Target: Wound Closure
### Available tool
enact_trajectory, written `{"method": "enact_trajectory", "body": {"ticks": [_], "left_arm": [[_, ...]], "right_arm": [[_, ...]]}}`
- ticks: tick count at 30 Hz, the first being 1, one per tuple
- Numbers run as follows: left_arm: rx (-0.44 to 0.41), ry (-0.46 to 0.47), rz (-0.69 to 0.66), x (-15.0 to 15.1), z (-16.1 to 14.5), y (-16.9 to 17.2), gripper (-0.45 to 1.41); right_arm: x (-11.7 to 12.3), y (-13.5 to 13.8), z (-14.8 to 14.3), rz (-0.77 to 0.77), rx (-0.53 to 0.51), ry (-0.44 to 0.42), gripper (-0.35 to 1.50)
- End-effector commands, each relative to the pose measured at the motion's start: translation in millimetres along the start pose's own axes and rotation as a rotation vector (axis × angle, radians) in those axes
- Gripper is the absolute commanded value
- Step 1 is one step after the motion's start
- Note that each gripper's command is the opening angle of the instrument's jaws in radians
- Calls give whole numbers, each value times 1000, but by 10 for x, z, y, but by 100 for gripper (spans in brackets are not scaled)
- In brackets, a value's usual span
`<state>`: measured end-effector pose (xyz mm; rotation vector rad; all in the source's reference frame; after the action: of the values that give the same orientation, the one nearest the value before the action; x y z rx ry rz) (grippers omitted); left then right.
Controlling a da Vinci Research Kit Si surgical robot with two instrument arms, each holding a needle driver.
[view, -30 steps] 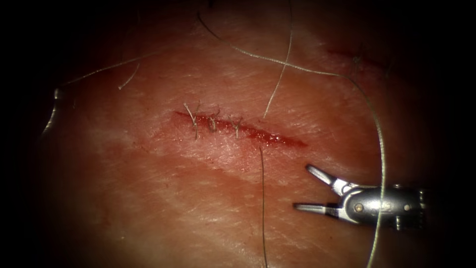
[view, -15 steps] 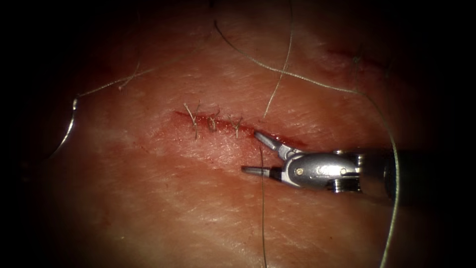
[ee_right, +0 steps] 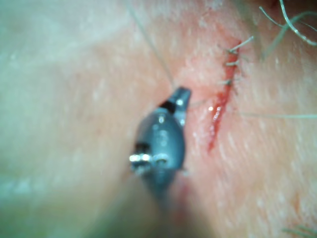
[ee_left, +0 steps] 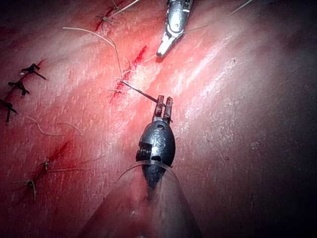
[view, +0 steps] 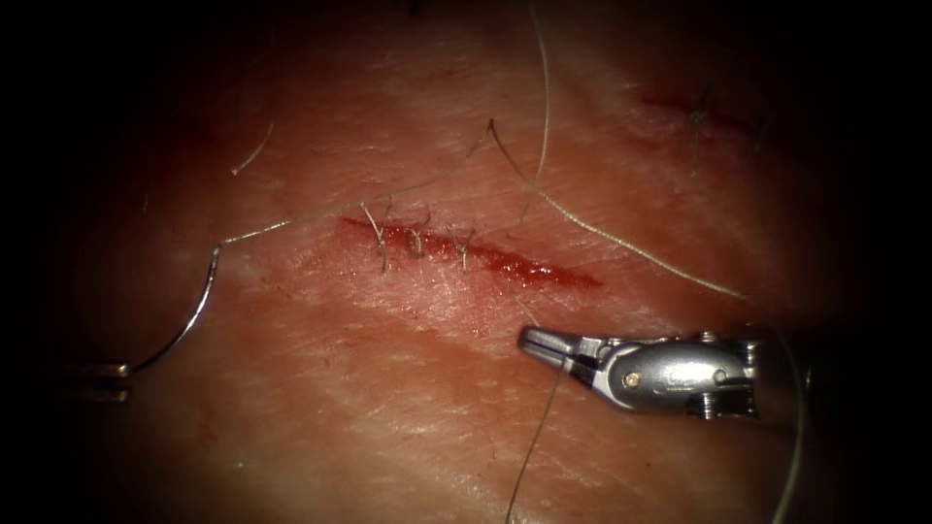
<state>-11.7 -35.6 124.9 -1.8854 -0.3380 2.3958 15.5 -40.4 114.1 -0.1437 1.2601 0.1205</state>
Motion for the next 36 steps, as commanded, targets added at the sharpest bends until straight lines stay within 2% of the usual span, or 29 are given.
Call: {"method": "enact_trajectory", "body": {"ticks": [1, 3, 13, 24, 25, 26, 27, 29, 31, 32, 36], "left_arm": [[-4, 1, -2, -6, 8, 3, -45], [-37, -3, 18, -7, 16, 10, -45], [-89, -5, 40, -5, 36, 20, -45], [-122, -14, 52, -6, 43, 24, -45], [-134, -20, 39, -8, 40, 26, -45], [-142, -23, 35, -9, 37, 27, -45], [-158, -32, 16, -11, 30, 29, -45], [-196, -60, -20, -15, 14, 33, -45], [-240, -103, -35, -21, -12, 39, -45], [-251, -143, -61, -28, -45, 44, -45], [-244, -202, -74, -40, -114, 55, -45]], "right_arm": [[0, -9, 3, 3, 3, 1, -35], [8, -19, -8, 1, 10, 6, -35], [32, -48, -40, -12, 28, 20, -35], [33, -47, -34, 7, 24, 15, -35], [34, -47, -34, 19, 20, 11, 61], [35, -47, -34, 31, -2, -1, 109], [36, -47, -35, 44, -19, -8, 126], [37, -47, -40, 46, -37, -4, 141], [36, -48, -48, 46, -46, -2, 146], [34, -48, -58, 45, -49, -6, 146], [31, -47, -80, 46, -56, -15, 146]]}}
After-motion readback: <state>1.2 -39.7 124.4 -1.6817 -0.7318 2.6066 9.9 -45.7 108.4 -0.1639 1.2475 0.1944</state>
